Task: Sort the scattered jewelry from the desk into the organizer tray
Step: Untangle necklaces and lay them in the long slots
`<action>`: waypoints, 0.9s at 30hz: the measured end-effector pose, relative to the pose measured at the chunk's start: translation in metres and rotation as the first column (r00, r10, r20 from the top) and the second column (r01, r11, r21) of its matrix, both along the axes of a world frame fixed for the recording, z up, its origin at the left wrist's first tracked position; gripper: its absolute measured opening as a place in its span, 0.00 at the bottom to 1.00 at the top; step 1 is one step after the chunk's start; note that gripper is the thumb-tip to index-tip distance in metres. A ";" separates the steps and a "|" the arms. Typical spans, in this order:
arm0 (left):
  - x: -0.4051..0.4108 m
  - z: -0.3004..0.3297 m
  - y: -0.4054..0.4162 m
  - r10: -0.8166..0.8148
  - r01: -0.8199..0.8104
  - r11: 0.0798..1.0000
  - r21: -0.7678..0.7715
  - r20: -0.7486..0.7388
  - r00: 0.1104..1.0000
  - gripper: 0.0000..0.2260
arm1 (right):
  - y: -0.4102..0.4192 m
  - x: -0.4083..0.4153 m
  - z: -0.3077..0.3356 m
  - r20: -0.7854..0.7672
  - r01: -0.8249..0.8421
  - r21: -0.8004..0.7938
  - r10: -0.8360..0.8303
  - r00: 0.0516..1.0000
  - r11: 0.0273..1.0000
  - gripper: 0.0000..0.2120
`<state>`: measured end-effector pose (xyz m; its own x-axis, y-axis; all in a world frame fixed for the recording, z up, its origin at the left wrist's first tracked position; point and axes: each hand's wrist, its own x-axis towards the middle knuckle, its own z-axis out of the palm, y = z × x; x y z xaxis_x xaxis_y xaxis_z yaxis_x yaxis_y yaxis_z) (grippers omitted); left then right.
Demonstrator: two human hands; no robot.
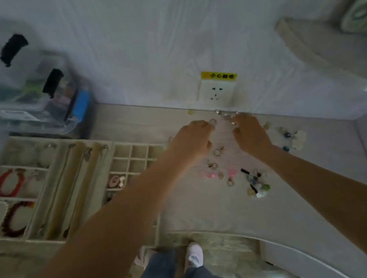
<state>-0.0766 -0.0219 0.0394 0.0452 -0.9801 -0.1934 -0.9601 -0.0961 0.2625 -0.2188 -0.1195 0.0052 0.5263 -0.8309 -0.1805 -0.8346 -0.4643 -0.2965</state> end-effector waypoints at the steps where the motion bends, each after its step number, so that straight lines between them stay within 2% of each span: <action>1: -0.010 -0.004 -0.014 -0.048 0.048 0.999 0.004 -0.004 0.999 0.22 | -0.008 -0.008 -0.003 -0.025 0.004 0.018 -0.003 1.000 1.000 0.19; 4: -0.032 -0.019 -0.042 -0.117 0.117 0.992 0.048 -0.008 0.993 0.26 | -0.026 -0.022 -0.011 -0.075 -0.067 0.096 0.075 0.994 0.993 0.18; 6: -0.038 -0.026 -0.057 -0.124 0.120 0.987 0.108 0.033 0.992 0.29 | -0.035 -0.029 -0.018 -0.021 -0.139 0.069 0.141 0.990 0.988 0.15; 8: -0.040 -0.030 -0.064 -0.147 0.133 0.975 0.177 0.069 0.987 0.31 | -0.041 -0.033 -0.027 0.001 -0.134 0.036 0.134 0.991 0.990 0.13; 12: -0.041 -0.032 -0.067 -0.163 0.137 0.966 0.221 0.105 0.981 0.30 | -0.046 -0.031 -0.031 -0.076 -0.042 0.033 0.045 0.996 0.999 0.11; 15: -0.037 -0.036 -0.063 -0.121 0.102 0.977 0.185 0.095 0.988 0.28 | -0.050 -0.027 -0.033 -0.105 0.004 0.061 0.003 0.994 0.998 0.12; 18: -0.032 -0.037 -0.059 -0.082 0.074 0.990 0.122 0.058 0.995 0.23 | -0.050 -0.024 -0.037 -0.013 0.040 0.055 -0.039 0.999 0.998 0.11; 22: -0.031 -0.039 -0.064 -0.042 0.044 0.999 -0.015 0.089 0.995 0.17 | -0.046 -0.028 -0.039 0.093 0.027 0.080 -0.034 0.995 0.996 0.11; 27: -0.027 -0.045 -0.074 0.051 -0.045 0.997 -0.067 0.089 0.995 0.14 | -0.048 -0.027 -0.038 -0.005 -0.026 0.063 0.026 1.000 0.998 0.13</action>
